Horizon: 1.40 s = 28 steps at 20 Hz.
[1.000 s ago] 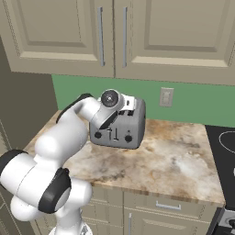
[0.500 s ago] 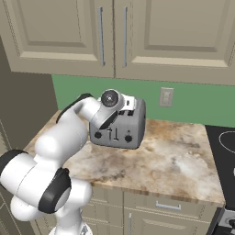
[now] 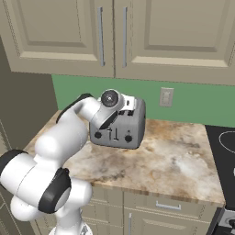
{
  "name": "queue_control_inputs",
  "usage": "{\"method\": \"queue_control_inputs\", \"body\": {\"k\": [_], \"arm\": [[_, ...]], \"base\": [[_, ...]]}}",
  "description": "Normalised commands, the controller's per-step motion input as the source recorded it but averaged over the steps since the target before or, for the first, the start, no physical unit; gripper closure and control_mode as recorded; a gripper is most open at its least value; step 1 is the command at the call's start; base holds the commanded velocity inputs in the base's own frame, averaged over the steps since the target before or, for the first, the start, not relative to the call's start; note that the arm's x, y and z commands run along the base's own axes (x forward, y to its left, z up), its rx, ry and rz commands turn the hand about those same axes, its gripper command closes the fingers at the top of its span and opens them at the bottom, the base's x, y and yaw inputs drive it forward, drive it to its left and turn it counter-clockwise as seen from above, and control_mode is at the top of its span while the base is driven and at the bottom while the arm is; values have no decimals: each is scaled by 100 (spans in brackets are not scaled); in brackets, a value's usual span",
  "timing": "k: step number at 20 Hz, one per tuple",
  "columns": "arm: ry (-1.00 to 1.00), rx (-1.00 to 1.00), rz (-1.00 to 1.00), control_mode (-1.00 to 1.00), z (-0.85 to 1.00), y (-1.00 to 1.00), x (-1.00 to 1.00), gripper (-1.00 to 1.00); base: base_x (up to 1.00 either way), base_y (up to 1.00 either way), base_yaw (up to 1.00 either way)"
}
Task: Start the toaster. Once the lever pops up, take the bread to the plate on the dining counter.
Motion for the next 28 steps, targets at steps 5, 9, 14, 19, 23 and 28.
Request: {"method": "queue_control_inputs", "body": {"k": [5,9,14,19,23,28], "arm": [[0,0,0,-100,0,0,0,-100],[0,0,0,-100,0,0,0,-100],[0,0,0,-100,0,0,0,-100],[0,0,0,-100,0,0,0,-100],[0,0,0,-100,0,0,0,-100],[0,0,0,-100,0,0,0,-100]], "base": [[0,0,0],[0,0,0],[0,0,0],[0,0,0],[0,0,0],[0,0,0]]}}
